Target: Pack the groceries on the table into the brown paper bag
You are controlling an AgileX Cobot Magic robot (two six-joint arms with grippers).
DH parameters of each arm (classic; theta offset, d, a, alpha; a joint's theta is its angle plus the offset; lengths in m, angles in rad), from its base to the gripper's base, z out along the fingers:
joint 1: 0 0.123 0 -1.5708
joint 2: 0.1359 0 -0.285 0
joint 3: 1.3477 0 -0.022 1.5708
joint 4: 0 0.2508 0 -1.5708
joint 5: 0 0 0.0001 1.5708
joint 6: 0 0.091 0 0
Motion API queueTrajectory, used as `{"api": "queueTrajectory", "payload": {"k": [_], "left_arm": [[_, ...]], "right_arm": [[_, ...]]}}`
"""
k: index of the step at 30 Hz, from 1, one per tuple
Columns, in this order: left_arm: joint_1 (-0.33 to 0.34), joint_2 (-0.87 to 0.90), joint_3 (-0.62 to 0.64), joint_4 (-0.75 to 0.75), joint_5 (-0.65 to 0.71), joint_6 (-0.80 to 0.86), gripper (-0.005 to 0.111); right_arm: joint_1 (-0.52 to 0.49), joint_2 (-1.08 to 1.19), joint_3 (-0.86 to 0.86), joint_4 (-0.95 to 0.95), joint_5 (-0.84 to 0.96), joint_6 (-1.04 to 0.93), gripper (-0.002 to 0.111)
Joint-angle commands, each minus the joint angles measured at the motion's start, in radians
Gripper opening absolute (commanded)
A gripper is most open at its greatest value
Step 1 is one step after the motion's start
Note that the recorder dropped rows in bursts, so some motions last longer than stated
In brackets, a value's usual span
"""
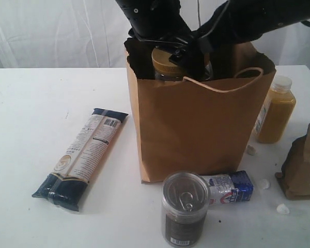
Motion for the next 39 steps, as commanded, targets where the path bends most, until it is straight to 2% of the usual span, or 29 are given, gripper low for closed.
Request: {"api": "queueTrajectory", "payload": {"k": [1, 6, 18, 31, 39], "left_arm": [[-0.007, -0.022, -0.007, -0.046, 0.088, 0.006, 0.105], [-0.007, -0.022, -0.007, -0.046, 0.088, 0.01, 0.105], [-0.007, -0.029, -0.007, -0.037, 0.088, 0.01, 0.105], [-0.007, -0.033, -0.007, -0.029, 0.088, 0.012, 0.105], [-0.007, -0.033, -0.007, -0.018, 0.088, 0.01, 0.105]], "right_arm": [[0.001, -0.019, -0.064, 0.052, 0.005, 0.002, 0.0], [0.001, -0.019, -0.086, 0.11, 0.054, -0.036, 0.0], [-0.032, 0.113, 0.012, 0.109, 0.089, -0.037, 0.0], [-0.039, -0.07, 0.0, 0.23, 0.074, -0.11, 0.0], [-0.039, -0.124, 0.0, 0.232, 0.072, -0.129, 0.0]]}}
